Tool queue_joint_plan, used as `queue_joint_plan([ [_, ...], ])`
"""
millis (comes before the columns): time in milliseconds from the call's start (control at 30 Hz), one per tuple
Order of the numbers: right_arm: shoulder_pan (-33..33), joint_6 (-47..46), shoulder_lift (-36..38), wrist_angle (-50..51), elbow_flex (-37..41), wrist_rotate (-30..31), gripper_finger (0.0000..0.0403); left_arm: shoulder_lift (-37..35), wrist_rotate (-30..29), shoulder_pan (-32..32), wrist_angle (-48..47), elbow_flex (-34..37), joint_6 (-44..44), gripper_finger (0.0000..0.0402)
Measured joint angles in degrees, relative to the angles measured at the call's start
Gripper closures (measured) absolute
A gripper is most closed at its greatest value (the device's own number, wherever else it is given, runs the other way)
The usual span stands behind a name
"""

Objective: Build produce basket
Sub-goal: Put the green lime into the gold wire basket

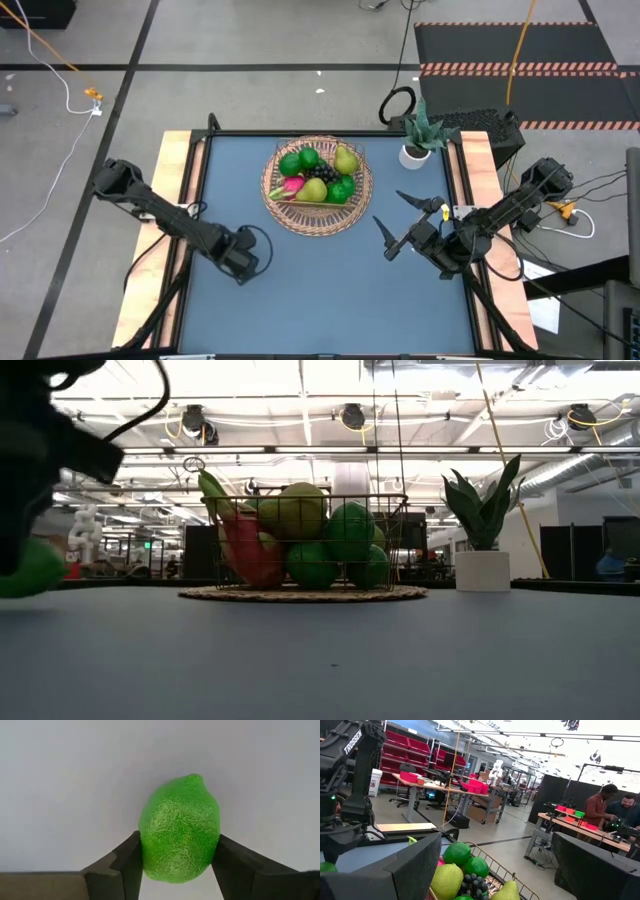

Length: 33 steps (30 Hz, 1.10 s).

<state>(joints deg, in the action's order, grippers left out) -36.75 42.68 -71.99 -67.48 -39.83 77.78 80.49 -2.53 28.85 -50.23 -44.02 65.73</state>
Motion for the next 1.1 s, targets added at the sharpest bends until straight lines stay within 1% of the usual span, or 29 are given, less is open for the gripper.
queue_joint_plan([
  [200,0.00,-0.44,0.00,0.00,0.02,0.02,0.0028,0.00,-2.81,-1.32,7.70,-2.90,-5.57,0.0212],
  [333,0.00,-0.42,0.00,0.00,0.02,0.02,0.0028,0.00,-5.23,-1.48,9.83,-5.93,-9.25,0.0212],
  [467,0.00,-0.42,0.00,0.00,0.02,0.04,0.0028,0.00,-7.72,-1.45,10.77,-9.54,-17.27,0.0208],
  [667,0.00,-0.58,0.00,0.02,0.02,0.04,0.0028,0.00,-14.29,-2.36,11.08,-15.10,-27.22,0.0212],
  [900,0.00,-1.46,0.00,0.02,0.02,0.00,0.0028,-0.02,-20.24,-6.97,12.72,-19.29,-36.96,0.0202],
  [1100,0.00,-1.43,0.00,0.02,0.02,-0.03,0.0028,-0.02,-20.52,-13.52,21.23,-19.38,-44.81,0.0208],
])
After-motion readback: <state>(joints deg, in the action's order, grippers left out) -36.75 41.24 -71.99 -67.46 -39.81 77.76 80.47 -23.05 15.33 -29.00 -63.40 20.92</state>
